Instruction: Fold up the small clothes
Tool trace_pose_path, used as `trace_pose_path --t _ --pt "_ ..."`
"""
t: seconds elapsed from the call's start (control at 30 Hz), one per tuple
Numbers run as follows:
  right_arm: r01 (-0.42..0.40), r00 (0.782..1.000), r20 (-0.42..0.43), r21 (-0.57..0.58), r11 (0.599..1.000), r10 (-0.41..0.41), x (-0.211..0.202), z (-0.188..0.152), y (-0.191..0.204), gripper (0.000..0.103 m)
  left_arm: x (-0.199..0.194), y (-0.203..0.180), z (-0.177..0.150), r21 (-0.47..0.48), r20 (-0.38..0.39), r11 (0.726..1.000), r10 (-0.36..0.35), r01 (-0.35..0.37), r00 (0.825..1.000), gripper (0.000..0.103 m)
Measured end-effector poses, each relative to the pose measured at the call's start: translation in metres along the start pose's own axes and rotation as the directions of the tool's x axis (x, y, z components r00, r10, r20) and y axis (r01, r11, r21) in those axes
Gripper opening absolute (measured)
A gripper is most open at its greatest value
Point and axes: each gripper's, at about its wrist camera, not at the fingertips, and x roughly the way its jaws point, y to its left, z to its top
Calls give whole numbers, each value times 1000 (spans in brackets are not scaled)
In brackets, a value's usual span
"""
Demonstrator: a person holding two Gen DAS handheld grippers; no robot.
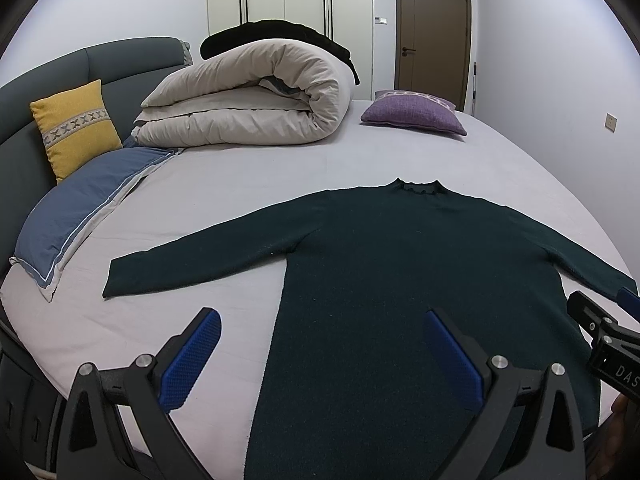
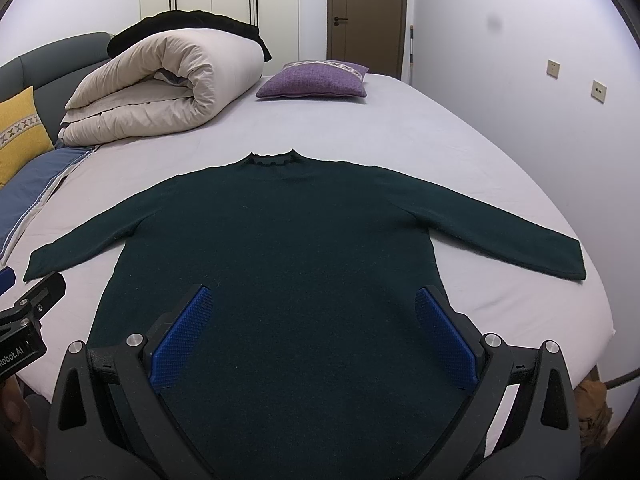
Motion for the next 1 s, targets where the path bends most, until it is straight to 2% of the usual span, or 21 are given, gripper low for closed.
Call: trace_pose_path --t 0.77,0.93,1.0 --pt "0 1000 -8 -8 1000 0 3 -9 10 103 -2 5 0 -10 -2 1000 -3 3 1000 103" --pt "-4 1000 -14 -3 1000 4 5 -10 7 103 0 5 1 -9 5 1000 23 -23 1000 103" --pt "19 1000 -22 3 1000 -19 8 -9 3 103 1 3 0 0 11 999 38 -38 999 103"
